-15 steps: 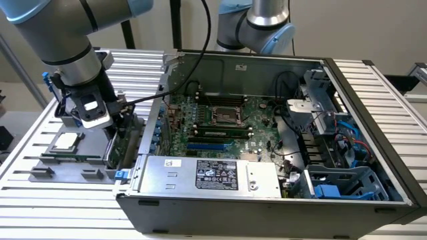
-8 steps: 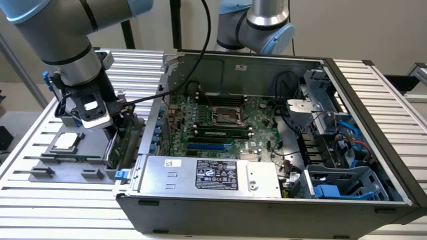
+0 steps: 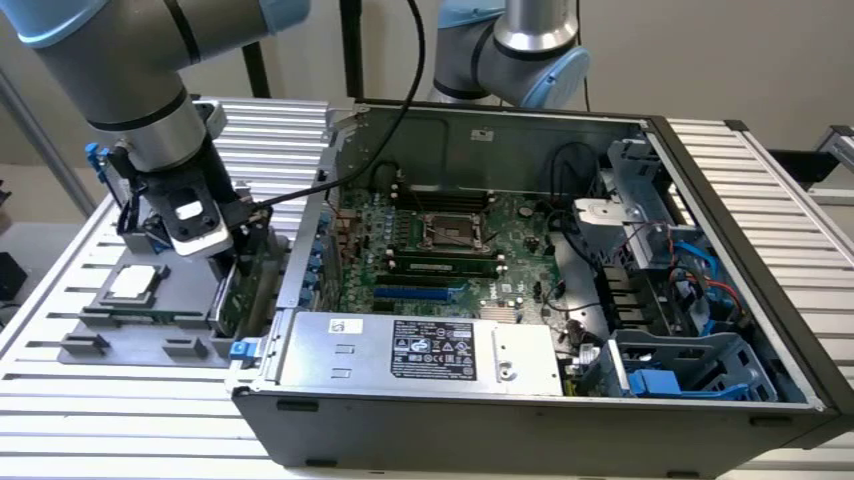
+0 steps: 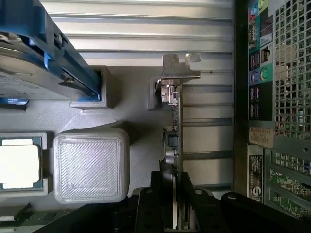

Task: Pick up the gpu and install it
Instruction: 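Pick up the gpu and move the gpu toward the slot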

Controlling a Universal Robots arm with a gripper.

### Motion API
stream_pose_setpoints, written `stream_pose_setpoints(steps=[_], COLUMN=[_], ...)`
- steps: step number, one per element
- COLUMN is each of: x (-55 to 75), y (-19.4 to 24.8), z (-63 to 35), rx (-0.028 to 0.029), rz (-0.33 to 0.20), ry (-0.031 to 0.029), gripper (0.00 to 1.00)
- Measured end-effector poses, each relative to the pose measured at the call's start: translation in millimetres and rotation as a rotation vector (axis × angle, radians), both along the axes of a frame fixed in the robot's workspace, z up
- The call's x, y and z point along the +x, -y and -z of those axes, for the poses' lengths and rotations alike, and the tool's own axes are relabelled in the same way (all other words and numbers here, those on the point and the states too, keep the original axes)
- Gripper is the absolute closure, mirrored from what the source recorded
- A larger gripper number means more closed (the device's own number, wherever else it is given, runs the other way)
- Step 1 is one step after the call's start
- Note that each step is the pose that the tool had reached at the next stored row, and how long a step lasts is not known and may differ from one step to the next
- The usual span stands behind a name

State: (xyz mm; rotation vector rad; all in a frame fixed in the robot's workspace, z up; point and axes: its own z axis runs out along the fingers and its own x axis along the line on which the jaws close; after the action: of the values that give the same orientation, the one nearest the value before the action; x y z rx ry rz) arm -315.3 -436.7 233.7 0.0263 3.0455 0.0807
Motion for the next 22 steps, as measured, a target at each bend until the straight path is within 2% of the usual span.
stream_pose_setpoints(steps=[2,6,22], x=[0.4,0.3,0.4], y=[0.0,0.0,0.0], z=[0.0,-0.1,-1.5], rx=[-0.0001,-0.0003,-0.0003], rz=[-0.001,-0.001,-0.001], ry=[-0.0035,-0.0049,-0.005], gripper=[1.0,1.0,1.0])
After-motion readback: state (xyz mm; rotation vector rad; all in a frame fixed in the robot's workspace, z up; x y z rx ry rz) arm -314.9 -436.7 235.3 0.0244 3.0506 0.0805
